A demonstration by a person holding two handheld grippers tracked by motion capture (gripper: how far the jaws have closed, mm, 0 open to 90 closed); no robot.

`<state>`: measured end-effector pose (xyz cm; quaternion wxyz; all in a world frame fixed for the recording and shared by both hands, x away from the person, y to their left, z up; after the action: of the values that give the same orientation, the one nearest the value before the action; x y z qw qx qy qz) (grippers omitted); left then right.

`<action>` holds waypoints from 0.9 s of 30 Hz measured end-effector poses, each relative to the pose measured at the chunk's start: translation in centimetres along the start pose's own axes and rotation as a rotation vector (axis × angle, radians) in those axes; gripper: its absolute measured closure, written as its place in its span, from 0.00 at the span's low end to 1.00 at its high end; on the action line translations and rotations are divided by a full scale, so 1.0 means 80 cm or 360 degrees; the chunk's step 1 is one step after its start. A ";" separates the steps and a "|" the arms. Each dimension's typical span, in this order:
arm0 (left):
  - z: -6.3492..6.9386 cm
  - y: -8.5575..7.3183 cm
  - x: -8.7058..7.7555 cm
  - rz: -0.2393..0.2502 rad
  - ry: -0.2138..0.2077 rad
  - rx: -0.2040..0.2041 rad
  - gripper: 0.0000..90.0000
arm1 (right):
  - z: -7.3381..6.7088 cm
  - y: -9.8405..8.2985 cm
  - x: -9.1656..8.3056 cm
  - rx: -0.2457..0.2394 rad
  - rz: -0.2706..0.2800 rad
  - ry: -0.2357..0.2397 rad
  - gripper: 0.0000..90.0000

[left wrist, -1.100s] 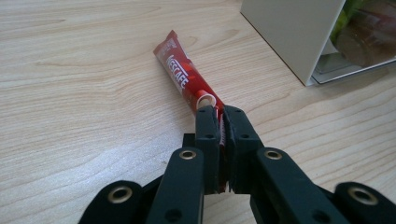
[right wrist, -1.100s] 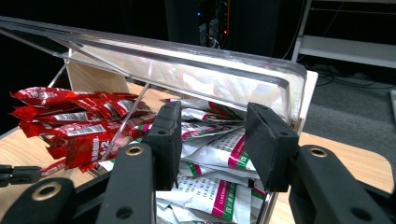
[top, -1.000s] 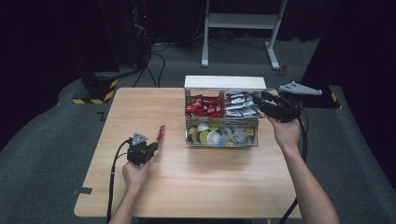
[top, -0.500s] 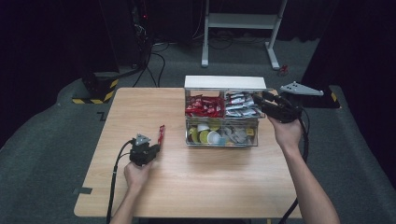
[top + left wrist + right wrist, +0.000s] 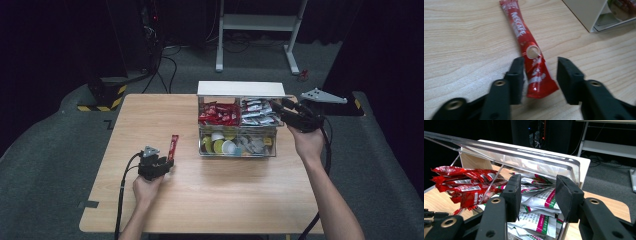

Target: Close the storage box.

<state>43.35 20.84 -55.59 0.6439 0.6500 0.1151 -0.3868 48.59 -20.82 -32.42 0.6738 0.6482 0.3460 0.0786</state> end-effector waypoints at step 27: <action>-0.058 -0.016 -0.042 0.0123 0.0218 -0.0171 0.46 | -0.003 -0.008 -0.006 -0.0007 0.0000 0.0026 0.63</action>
<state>41.89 26.51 -54.98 0.6829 0.6434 0.1544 -0.3096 47.88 -20.94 -32.79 0.6724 0.6460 0.3514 0.0848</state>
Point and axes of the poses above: each handheld gripper's, and its own axes: x roughly forward along the jaws, y roughly out of its top, z roughly to its right, the point moved 5 cm from there along x, roughly forward along the jaws, and after that the axes turned 3 degrees about y, right-handed, at the moved point
